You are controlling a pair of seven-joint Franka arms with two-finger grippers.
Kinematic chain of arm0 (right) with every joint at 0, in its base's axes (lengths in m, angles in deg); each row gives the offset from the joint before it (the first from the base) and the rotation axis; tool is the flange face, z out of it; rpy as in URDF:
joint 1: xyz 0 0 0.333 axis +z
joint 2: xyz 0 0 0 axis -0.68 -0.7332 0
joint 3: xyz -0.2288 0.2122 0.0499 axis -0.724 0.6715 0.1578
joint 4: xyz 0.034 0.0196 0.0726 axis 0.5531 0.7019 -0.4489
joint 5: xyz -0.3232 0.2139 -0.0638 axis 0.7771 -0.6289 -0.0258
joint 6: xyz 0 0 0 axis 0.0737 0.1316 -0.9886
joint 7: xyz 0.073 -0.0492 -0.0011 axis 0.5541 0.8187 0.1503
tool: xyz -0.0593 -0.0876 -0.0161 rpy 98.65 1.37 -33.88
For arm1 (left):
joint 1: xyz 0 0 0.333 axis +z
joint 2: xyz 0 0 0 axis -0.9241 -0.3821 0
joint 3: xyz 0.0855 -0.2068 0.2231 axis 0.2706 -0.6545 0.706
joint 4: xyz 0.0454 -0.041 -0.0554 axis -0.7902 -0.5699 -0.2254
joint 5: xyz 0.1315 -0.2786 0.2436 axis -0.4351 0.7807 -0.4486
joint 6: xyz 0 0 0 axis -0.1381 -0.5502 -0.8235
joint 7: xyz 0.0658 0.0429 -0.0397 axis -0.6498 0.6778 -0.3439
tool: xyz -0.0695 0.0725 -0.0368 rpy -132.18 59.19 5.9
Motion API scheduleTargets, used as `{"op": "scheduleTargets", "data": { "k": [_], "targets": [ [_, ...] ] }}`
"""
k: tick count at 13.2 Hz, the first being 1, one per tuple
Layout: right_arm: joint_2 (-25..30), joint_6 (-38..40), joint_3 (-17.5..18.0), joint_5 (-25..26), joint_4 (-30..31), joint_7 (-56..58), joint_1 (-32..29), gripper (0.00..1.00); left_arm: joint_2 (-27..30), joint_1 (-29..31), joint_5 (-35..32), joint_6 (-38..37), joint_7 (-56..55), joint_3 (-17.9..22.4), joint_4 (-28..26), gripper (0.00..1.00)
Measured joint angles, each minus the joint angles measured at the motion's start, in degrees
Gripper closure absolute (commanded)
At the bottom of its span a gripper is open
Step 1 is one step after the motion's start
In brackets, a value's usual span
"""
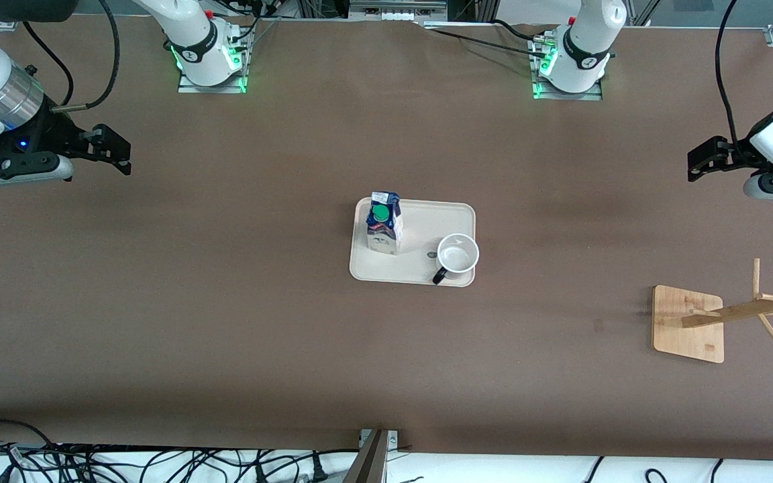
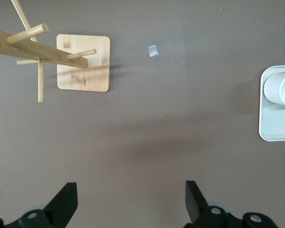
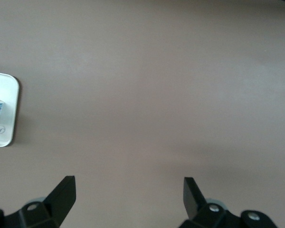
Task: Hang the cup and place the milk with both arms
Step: 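Move the right gripper over the milk carton on the tray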
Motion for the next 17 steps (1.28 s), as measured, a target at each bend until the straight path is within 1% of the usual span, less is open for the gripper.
{"op": "scheduleTargets", "data": {
  "k": [6, 11, 15, 17],
  "targets": [
    [-0.1, -0.1, 0.0, 0.2, 0.0, 0.0, 0.0, 0.0, 0.0, 0.0, 0.0, 0.1, 0.0, 0.0, 0.0, 0.0],
    [-2.5, -1.6, 0.5, 0.2, -0.2, 0.2, 0.3, 0.0, -0.2, 0.1, 0.0, -0.1, 0.0, 0.0, 0.0, 0.0],
    [-4.0, 1.6, 0.7, 0.1, -0.3, 0.3, 0.8, 0.0, -0.9, 0.0, 0.0, -1.9, 0.0, 0.0, 0.0, 0.0],
    [-4.6, 1.6, 1.6, -1.4, -0.3, 0.3, 1.2, 0.0, -0.9, 0.1, 0.0, -1.9, 0.0, 0.0, 0.0, 0.0]
  ]
}}
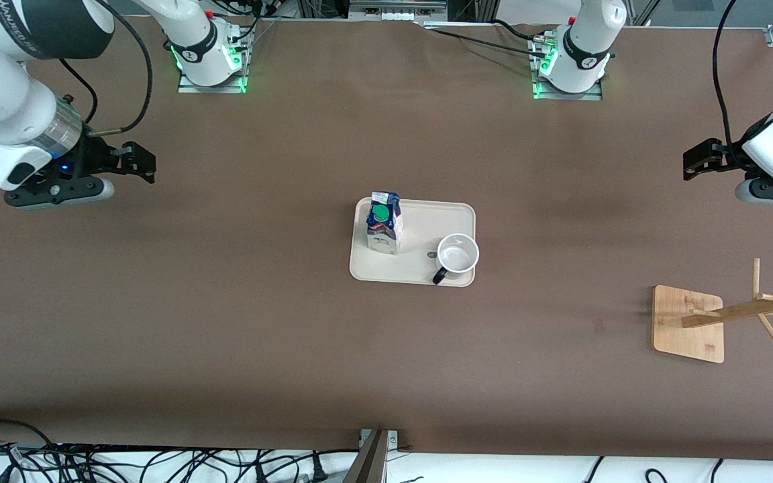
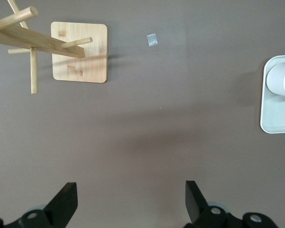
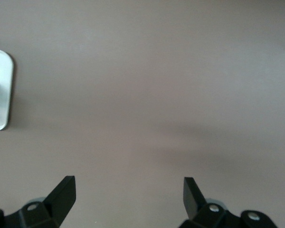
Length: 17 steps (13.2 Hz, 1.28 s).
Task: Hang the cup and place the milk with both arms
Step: 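Move the right gripper over the milk carton on the tray, then lower the right gripper and grasp the blue milk carton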
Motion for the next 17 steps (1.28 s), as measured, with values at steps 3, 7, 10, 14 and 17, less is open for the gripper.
{"op": "scheduleTargets", "data": {
  "k": [3, 7, 10, 14, 17],
  "targets": [
    [-1.4, -1.9, 0.6, -3.7, -0.2, -1.5, 3.0, 0.0, 0.0, 0.0, 0.0, -0.1, 0.0, 0.0, 0.0, 0.0],
    [-5.4, -8.0, 0.9, -5.1, -0.6, -14.9, 10.9, 0.0, 0.0, 0.0, 0.0, -0.4, 0.0, 0.0, 0.1, 0.0],
    [-8.9, -10.4, 1.1, -5.1, -2.8, -26.5, 18.0, 0.0, 0.0, 0.0, 0.0, -0.5, 0.0, 0.0, 0.1, 0.0],
    [-14.2, -12.5, 1.1, -5.1, -6.9, -35.3, 23.3, 0.0, 0.0, 0.1, 0.0, -0.6, 0.0, 0.0, 0.1, 0.0],
    [-17.6, -16.9, 1.1, -5.1, -7.9, -40.1, 25.5, 0.0, -0.1, 0.1, 0.0, -0.6, 0.0, 0.0, 0.1, 0.0]
  ]
}}
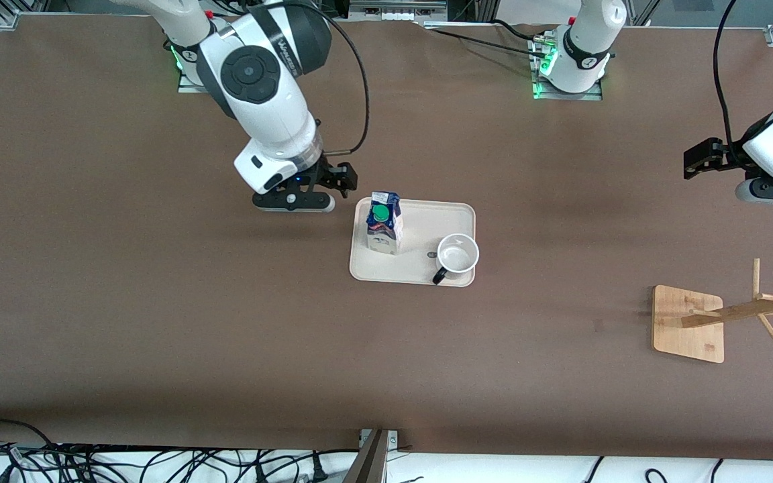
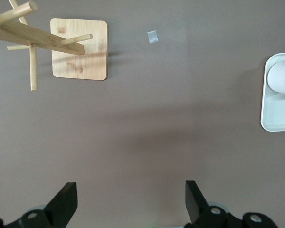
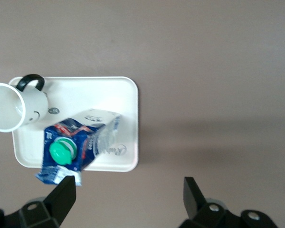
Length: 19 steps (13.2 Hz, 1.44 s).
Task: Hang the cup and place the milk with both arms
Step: 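Lower the right gripper and grasp the blue milk carton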
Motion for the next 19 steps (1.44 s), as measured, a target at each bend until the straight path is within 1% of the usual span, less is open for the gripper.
{"op": "scheduleTargets", "data": {
  "k": [2, 3, 5, 7, 11, 14, 16, 18, 19],
  "targets": [
    [-2.8, -4.1, 0.0, 0.0, -1.0, -3.5, 2.6, 0.0, -0.1, 0.0, 0.0, 0.0, 0.0, 0.0, 0.0, 0.0],
    [-4.4, -5.0, 0.0, 0.0, -2.4, -4.8, 3.9, 0.0, -0.2, 0.0, 0.0, 0.0, 0.0, 0.0, 0.0, 0.0],
    [-6.9, -5.2, 0.0, 0.0, -5.8, -6.5, 5.1, 0.0, -0.3, 0.0, 0.1, 0.0, 0.0, 0.0, 0.0, 0.0],
    [-8.6, -5.2, 0.0, 0.4, -7.4, -6.6, 5.4, 0.0, -0.4, 0.0, 0.1, 0.0, 0.0, 0.0, 0.0, 0.0],
    [-11.2, -5.2, 0.0, 2.5, -7.6, -7.6, 6.9, 0.0, -0.7, -0.2, 0.1, 0.0, 0.0, -0.1, 0.0, 0.0],
    [-12.6, -5.2, -0.1, 3.0, -7.6, -8.7, 7.4, 0.0, -1.0, -0.4, 0.2, 0.0, 0.0, -0.1, 0.0, 0.0],
    [-12.8, -5.2, -0.2, 3.0, -7.6, -9.1, 7.4, 0.04, -1.1, -0.5, 0.2, 0.0, 0.0, -0.2, 0.0, 0.0],
    [-13.1, -5.2, -0.2, 3.0, -7.5, -9.4, 7.4, 0.15, -1.2, -0.7, 0.2, 0.0, 0.0, -0.2, 0.0, 0.0],
    [-13.3, -5.2, -0.2, 3.0, -7.5, -9.4, 7.4, 0.22, -1.3, -0.9, 0.2, 0.0, 0.0, -0.2, 0.0, 0.0]
  ]
}}
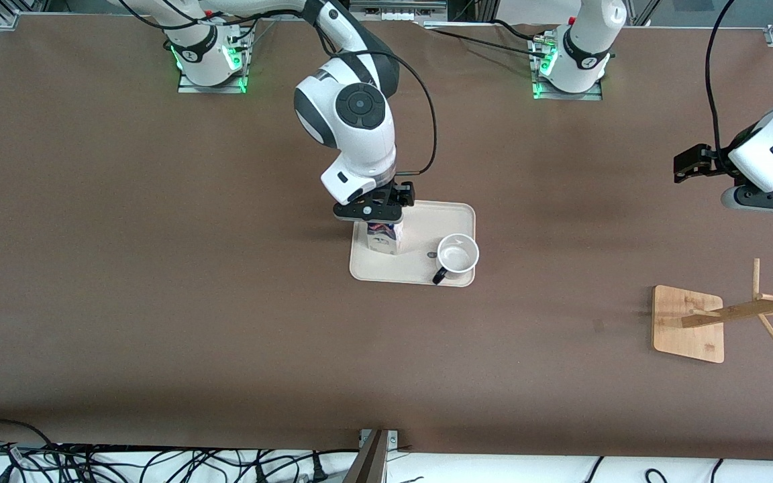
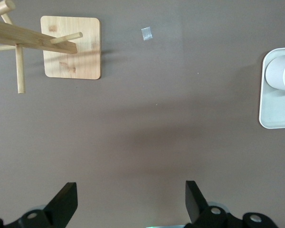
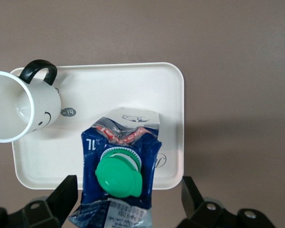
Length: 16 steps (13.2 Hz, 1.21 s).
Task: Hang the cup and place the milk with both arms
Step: 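Lower the right gripper and grasp the blue milk carton, then carry the carton off the tray while the left gripper reaches the mug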
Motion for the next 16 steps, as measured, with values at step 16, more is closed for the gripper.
{"op": "scheduleTargets", "data": {
  "k": [16],
  "targets": [
    [6.6, 6.2, -2.8, 0.1, 1.1, 18.2, -6.7, 0.66, -3.1, -0.6, 5.1, 0.2, 3.4, -2.4, 2.7, 0.0]
  ]
}}
